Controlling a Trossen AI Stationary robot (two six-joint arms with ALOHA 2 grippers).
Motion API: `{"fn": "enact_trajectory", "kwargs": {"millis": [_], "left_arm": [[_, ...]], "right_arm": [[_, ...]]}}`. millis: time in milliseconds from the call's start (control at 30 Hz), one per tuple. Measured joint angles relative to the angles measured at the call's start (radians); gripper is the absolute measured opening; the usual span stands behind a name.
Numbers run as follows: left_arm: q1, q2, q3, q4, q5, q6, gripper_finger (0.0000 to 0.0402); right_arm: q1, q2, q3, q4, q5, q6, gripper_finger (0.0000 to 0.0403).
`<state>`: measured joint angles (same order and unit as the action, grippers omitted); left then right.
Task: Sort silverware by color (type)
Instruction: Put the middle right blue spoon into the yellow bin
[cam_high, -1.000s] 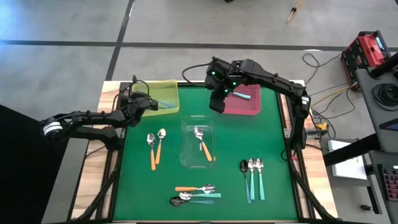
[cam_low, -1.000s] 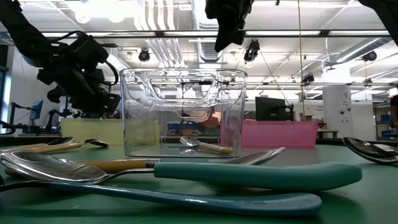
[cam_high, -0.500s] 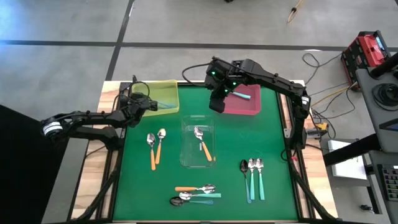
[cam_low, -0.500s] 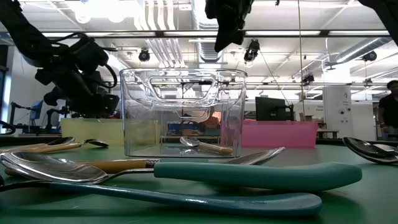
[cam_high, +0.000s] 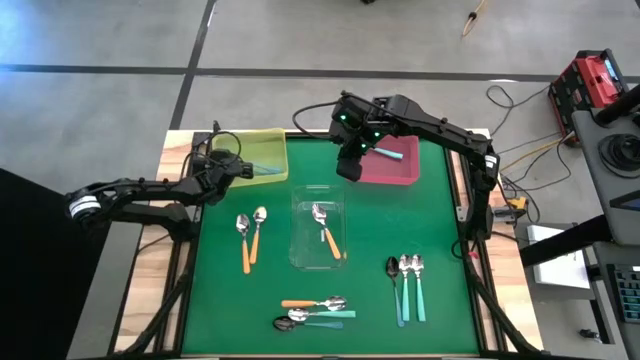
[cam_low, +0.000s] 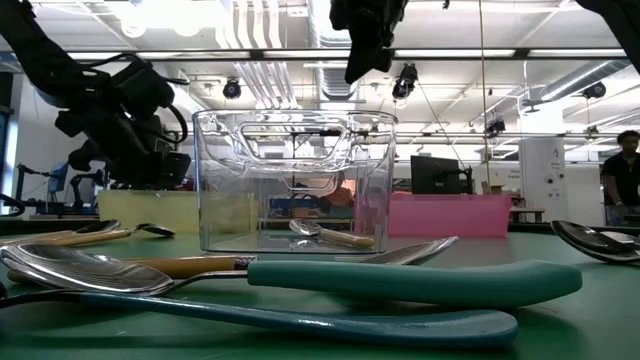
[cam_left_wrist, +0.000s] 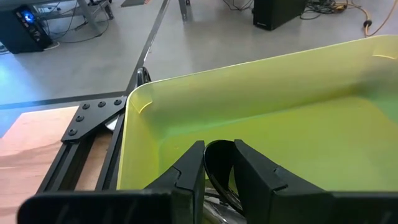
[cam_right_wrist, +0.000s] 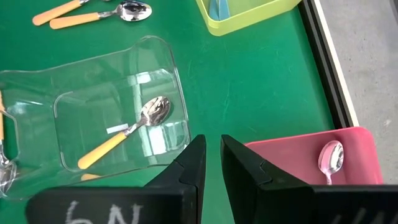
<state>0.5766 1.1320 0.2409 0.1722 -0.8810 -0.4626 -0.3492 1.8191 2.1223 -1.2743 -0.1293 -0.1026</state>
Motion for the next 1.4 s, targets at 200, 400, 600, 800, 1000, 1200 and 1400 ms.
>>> {"fn": "enact_trajectory", "kwargs": {"millis": [200,400,600,800,1000,1200,1400], "left_arm": [[0.0,0.0,0.0,-0.003,0.0,-0.003,0.0057],[0.0,0.0,0.0,-0.004,0.0,-0.008,0.0057],[0.0,0.0,0.0,-0.015,0.0,-0.019,0.0057],[0.0,0.0,0.001,-0.016,0.0,-0.02,0.0057],[0.0,0.0,0.001,-0.018,0.0,-0.023,0.0057],[0.0,0.0,0.001,-0.024,0.0,-0.025,0.0061],[0.0,0.001,0.0,-0.053,0.0,-0.012,0.0085]], "right_arm": [[0.0,0.0,0.0,0.0,0.0,-0.002,0.0043],[0.0,0.0,0.0,0.0,0.0,-0.002,0.0043],[0.0,0.0,0.0,0.0,0.0,-0.004,0.0043],[0.0,0.0,0.0,0.0,0.0,-0.005,0.0043],[0.0,0.0,0.0,0.0,0.0,-0.004,0.0043],[0.0,0.0,0.0,0.0,0.0,-0.004,0.0043],[0.0,0.0,0.0,0.0,0.0,-0.004,0.0043]]}}
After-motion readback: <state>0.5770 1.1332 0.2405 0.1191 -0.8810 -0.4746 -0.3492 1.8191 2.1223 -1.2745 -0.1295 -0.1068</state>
